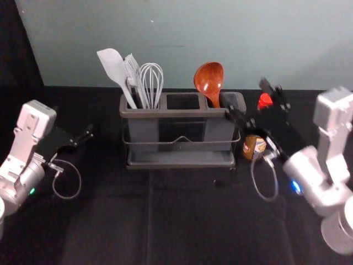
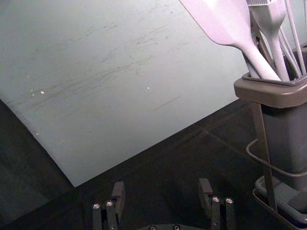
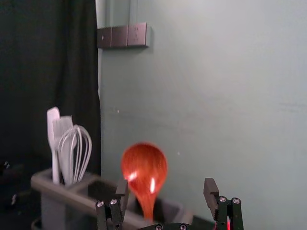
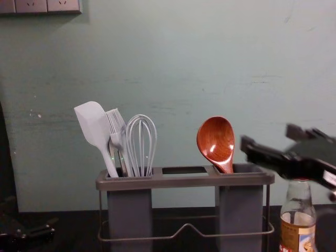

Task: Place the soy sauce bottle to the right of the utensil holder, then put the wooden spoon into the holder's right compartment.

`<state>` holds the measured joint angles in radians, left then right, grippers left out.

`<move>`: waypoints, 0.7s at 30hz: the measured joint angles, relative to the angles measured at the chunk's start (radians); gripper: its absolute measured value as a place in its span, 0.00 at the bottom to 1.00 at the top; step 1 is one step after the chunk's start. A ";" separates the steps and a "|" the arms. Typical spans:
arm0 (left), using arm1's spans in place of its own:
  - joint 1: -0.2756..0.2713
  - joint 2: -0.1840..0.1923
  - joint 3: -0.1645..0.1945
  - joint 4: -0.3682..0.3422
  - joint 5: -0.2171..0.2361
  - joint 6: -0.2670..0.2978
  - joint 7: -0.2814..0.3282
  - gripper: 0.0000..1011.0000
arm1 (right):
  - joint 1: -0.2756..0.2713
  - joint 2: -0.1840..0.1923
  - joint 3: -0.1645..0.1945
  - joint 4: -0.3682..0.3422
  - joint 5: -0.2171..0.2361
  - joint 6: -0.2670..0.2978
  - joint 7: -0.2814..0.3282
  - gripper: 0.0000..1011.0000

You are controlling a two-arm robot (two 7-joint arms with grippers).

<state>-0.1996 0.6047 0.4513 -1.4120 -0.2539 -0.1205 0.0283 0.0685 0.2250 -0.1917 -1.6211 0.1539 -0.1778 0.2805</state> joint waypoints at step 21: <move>0.000 0.000 0.000 0.000 0.000 0.000 0.000 0.99 | -0.171 0.067 0.111 0.094 0.023 -0.060 -0.021 0.99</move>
<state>-0.1996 0.6047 0.4514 -1.4120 -0.2539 -0.1205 0.0283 -0.1026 0.2917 -0.0804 -1.5274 0.1771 -0.2383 0.2591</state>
